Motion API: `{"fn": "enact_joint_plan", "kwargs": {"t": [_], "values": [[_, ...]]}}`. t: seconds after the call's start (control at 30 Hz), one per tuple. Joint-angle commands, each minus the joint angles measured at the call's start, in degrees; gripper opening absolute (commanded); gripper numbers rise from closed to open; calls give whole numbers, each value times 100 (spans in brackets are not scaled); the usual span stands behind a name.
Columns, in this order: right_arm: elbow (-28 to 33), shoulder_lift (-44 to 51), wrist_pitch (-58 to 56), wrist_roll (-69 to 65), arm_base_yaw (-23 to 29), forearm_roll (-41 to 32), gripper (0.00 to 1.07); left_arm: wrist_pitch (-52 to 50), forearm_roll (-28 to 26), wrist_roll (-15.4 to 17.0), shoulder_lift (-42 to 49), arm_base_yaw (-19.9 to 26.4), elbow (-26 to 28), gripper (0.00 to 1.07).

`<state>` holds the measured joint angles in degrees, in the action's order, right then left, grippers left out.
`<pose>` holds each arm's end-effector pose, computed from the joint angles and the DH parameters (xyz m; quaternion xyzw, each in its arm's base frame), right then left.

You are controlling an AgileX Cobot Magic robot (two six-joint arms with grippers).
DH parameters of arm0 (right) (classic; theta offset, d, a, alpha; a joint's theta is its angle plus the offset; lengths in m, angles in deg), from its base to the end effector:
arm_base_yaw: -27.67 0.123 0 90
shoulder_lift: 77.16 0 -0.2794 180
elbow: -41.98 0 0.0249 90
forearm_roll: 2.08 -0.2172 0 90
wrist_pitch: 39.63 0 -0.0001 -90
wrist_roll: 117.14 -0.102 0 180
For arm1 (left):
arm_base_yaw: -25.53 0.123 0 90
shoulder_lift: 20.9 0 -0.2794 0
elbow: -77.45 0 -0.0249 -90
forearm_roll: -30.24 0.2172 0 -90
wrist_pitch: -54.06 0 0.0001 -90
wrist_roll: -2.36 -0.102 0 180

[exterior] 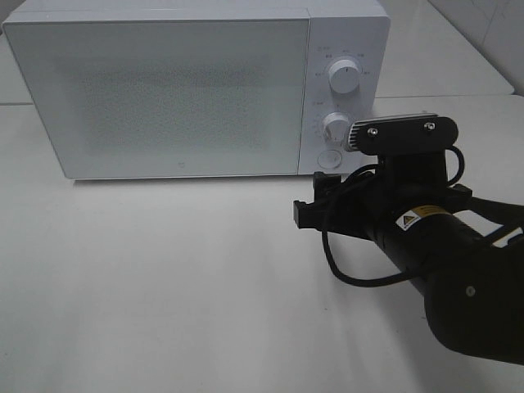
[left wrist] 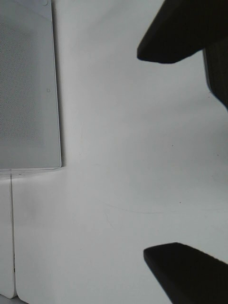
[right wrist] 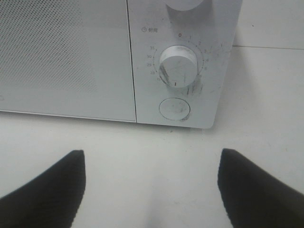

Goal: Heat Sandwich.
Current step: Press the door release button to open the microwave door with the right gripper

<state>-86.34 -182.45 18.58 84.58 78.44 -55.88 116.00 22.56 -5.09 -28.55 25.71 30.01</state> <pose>0.2121 0.1492 0.1729 -0.0524 0.8009 0.0133 0.5963 -0.0227 -0.0121 0.2591 0.0579 0.8489 -0.0320 0.5244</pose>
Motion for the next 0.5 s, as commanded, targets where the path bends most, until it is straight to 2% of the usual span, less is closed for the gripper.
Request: {"fn": "enact_joint_plan", "kwargs": {"t": [0.03,0.3,0.43,0.5], "values": [[-34,6,11,69,29,-29,76,-52,-46,17,34,29,0,97],[-34,6,-115,-1301,29,-23,76,-52,-46,17,34,29,0,97],[-34,6,-115,-2424,29,-23,76,-52,-46,17,34,29,0,97],[-34,6,-115,-3415,29,-23,76,-52,-46,17,34,29,0,97]]}}
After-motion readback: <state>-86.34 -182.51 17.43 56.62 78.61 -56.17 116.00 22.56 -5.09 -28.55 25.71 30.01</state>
